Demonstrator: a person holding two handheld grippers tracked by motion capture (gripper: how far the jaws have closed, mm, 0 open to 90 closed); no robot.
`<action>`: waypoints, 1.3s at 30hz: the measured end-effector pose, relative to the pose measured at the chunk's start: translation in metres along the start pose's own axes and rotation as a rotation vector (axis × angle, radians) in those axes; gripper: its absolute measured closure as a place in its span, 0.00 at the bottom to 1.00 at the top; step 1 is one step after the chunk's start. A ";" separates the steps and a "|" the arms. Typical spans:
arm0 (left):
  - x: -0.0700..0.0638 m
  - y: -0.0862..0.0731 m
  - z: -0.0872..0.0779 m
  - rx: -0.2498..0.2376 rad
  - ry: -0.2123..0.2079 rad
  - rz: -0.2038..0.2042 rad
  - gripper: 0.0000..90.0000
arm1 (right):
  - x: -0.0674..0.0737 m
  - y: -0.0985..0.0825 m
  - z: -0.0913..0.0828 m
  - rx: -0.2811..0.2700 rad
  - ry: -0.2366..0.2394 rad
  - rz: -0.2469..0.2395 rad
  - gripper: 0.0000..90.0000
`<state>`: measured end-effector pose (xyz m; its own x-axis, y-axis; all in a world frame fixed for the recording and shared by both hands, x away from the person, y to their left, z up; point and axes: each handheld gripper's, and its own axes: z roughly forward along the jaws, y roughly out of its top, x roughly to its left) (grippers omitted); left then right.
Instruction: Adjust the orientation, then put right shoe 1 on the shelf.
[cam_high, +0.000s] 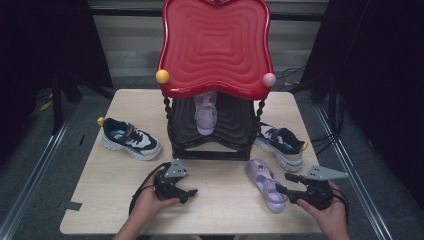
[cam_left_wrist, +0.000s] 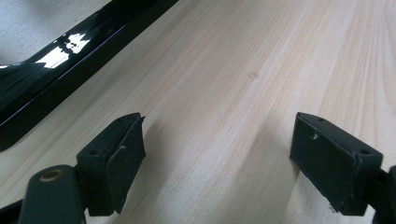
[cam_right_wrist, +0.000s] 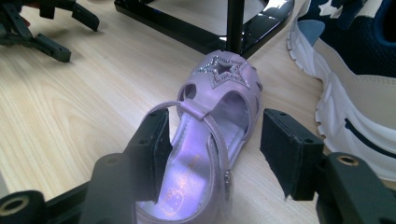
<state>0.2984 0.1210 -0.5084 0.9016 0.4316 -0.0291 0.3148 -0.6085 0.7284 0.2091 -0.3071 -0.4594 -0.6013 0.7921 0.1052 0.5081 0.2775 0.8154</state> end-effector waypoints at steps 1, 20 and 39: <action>0.000 0.000 0.000 0.000 0.000 0.000 0.19 | 0.000 -0.001 0.000 0.003 -0.003 -0.001 0.48; 0.000 0.000 0.000 0.001 0.000 -0.001 0.19 | -0.001 -0.008 0.009 0.002 -0.026 -0.020 0.58; 0.000 0.000 0.000 0.002 0.000 -0.003 0.19 | 0.001 -0.008 0.022 0.040 -0.063 -0.054 0.71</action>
<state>0.2984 0.1210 -0.5084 0.9005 0.4338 -0.0311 0.3183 -0.6086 0.7268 0.2181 -0.2959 -0.4782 -0.5895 0.8074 0.0244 0.5005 0.3414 0.7956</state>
